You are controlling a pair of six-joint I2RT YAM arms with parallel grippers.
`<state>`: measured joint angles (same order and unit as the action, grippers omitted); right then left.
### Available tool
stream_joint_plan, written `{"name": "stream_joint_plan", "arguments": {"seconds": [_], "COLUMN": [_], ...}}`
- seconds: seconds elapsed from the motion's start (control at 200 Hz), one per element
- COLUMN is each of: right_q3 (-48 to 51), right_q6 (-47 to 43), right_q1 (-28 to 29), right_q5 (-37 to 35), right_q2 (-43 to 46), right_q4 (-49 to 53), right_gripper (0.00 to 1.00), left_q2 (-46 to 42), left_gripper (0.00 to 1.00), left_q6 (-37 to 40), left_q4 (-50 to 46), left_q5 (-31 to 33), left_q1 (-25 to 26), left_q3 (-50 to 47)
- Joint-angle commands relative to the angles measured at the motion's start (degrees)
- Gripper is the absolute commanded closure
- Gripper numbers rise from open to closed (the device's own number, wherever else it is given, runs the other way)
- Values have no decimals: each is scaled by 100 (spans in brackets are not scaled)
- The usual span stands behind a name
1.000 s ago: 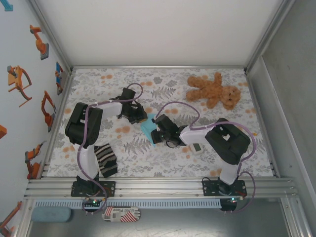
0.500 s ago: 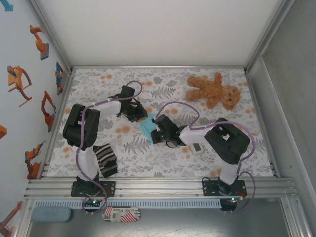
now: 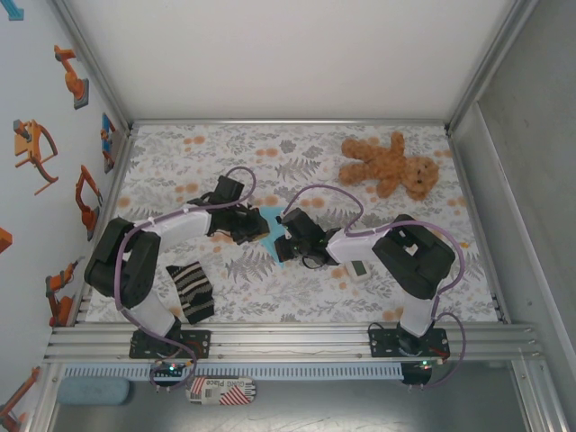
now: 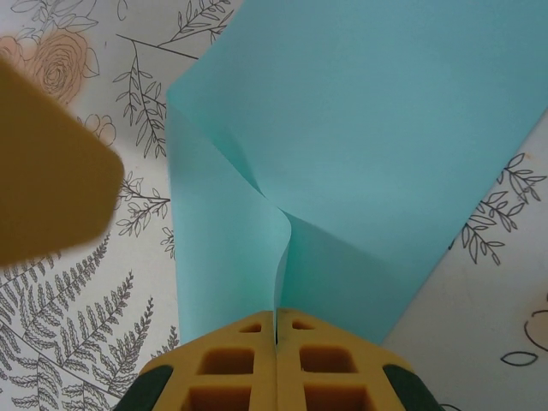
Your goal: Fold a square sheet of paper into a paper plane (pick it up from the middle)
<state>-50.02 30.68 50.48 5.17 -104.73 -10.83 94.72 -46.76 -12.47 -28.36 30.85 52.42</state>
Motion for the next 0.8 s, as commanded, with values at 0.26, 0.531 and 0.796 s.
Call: {"name": "stream_joint_plan", "arguments": {"seconds": [0.26, 0.531, 0.796], "right_q3": [-131, -148, -148], "right_q6": [72, 71, 90], "right_q1": [-47, -56, -58], "right_q5": [-42, -42, -36], "right_q2": [-119, -126, -145], "right_q4": [252, 279, 283], "right_gripper": [100, 100, 100], "left_q2": [530, 646, 589], "left_gripper": [90, 91, 91], "left_q6": [-281, -267, -263], "left_q4": [288, 177, 44], "left_q5": [-206, -13, 229], "left_q1": [173, 184, 190], "left_q3": [92, 18, -86]}}
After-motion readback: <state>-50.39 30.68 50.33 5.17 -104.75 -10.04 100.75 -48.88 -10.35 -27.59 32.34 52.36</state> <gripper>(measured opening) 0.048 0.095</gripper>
